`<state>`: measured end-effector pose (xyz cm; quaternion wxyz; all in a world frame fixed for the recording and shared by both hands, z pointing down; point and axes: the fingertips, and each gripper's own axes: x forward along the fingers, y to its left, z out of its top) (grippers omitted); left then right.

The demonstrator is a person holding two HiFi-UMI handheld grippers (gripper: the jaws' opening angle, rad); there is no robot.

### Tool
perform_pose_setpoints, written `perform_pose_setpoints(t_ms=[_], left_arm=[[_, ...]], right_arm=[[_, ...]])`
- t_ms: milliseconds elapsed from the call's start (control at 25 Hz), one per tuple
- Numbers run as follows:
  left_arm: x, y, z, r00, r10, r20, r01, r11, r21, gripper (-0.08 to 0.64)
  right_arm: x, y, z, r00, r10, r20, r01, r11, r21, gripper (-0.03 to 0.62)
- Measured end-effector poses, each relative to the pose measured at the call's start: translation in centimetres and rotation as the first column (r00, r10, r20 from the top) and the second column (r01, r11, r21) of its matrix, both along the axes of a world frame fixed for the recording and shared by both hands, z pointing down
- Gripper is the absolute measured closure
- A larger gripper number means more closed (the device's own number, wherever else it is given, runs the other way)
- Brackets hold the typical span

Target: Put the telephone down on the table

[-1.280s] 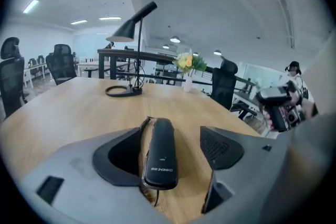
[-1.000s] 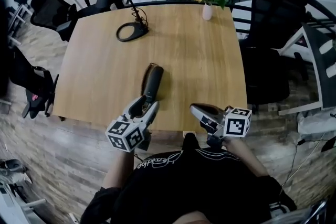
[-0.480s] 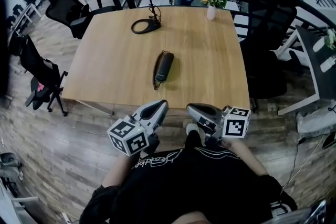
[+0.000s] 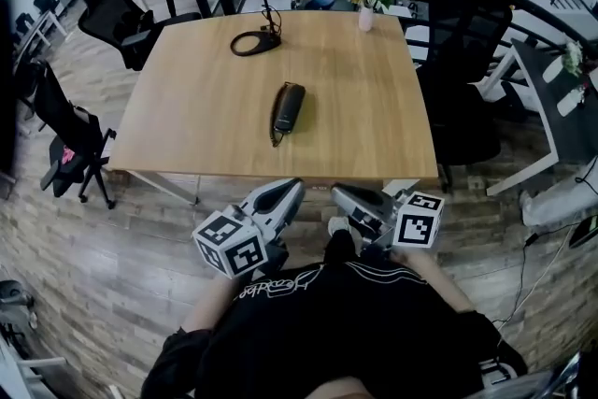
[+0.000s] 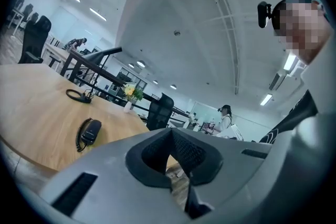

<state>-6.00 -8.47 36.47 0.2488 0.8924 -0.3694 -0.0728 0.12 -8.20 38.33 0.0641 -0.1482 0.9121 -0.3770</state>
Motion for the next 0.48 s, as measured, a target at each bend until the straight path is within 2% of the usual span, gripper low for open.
perform_pose_setpoints(t_ms=[200, 480], left_arm=[[1.4, 0.4, -0.8, 0.999, 0.031, -0.009, -0.031, 0.999, 0.022, 0.554], [1.7, 0.9, -0.7, 0.998, 0.052, 0.025, -0.053, 0.996, 0.075, 0.554]], right_arm=[[1.2, 0.4, -0.7, 1.000, 0.015, -0.006, -0.015, 1.000, 0.010, 0.552], [1.2, 1.0, -0.7, 0.999, 0.031, -0.022, -0.030, 0.999, 0.017, 0.552]])
